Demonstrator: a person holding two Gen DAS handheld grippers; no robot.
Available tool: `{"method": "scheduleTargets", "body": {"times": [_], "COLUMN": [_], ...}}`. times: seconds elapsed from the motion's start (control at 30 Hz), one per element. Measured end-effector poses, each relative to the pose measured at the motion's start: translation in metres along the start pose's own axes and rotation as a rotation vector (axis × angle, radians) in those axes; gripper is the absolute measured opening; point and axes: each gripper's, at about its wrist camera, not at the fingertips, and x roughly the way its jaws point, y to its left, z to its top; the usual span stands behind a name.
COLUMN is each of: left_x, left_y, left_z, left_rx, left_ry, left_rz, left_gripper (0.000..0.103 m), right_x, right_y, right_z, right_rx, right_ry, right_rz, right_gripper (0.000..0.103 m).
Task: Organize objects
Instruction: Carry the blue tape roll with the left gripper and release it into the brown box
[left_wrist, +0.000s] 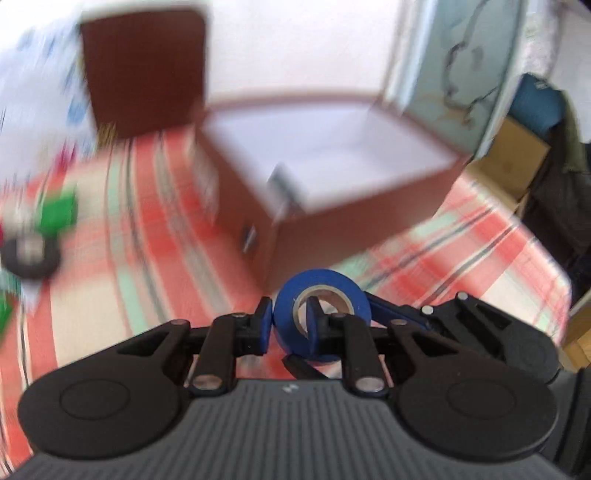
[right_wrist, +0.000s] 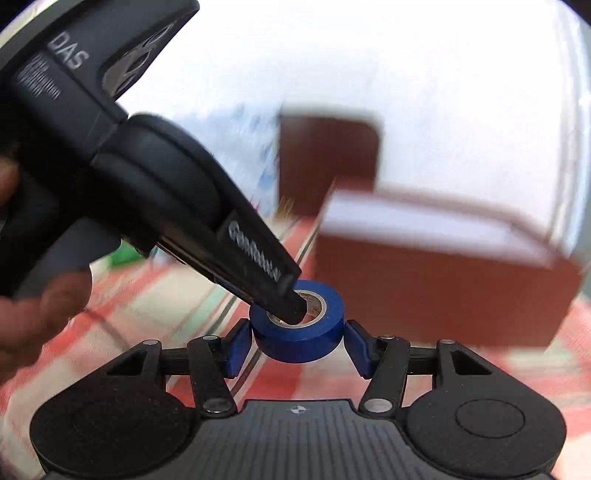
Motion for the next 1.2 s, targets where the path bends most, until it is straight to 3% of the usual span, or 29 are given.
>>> {"method": "scheduleTargets", "body": {"times": [0.1, 0.17, 0.4, 0.53, 0.73, 0.83, 0.97, 1.07, 1.2], "left_x": [-0.004, 0.008, 0.066, 0.087, 0.117, 0.126, 0.143, 0.133, 0.103], "left_y": [-0.028, -0.044, -0.059, -0.063, -0.04, -0.033, -0.024, -0.023, -0.03], "left_z": [0.035, 0.053, 0.094, 0.098, 0.092, 0.1, 0.117, 0.115, 0.097], "left_rx": [0.097, 0.145, 0.113, 0.162, 0.119, 0.128, 0.11, 0.088, 0.105], "left_ry": [-0.094, -0.133, -0.169, -0.235, -0.233, -0.263, -0.231, -0.232, -0.221], "left_rz": [-0.011, -0.008, -0.029, 0.038, 0.121, 0.148, 0.185, 0.173, 0.153], "left_gripper": [0.022, 0.022, 0.022, 0.036, 0.036, 0.036, 0.036, 0.036, 0.037], "right_x": [-0.005, 0.003, 0.056, 0.075, 0.059, 0.071, 0.09, 0.099, 0.071], "right_y": [-0.022, -0.039, -0.097, -0.116, -0.107, -0.101, -0.142, -0.155, -0.148], "right_z": [0.018, 0.028, 0.045, 0.038, 0.021, 0.024, 0.034, 0.035, 0.039], "right_rx": [0.005, 0.01, 0.133, 0.167, 0.12, 0.105, 0.176, 0.187, 0.232], "right_ry": [-0.11, -0.132, -0.068, -0.036, -0.123, -0.118, -0.081, -0.028, -0.099], "right_rz": [-0.087, -0.133, -0.202, -0.251, -0.289, -0.303, -0.317, -0.368, -0.329], "right_gripper": [0.055, 0.055, 0.055, 0.061, 0.066, 0.066, 0.07, 0.069, 0.069]}}
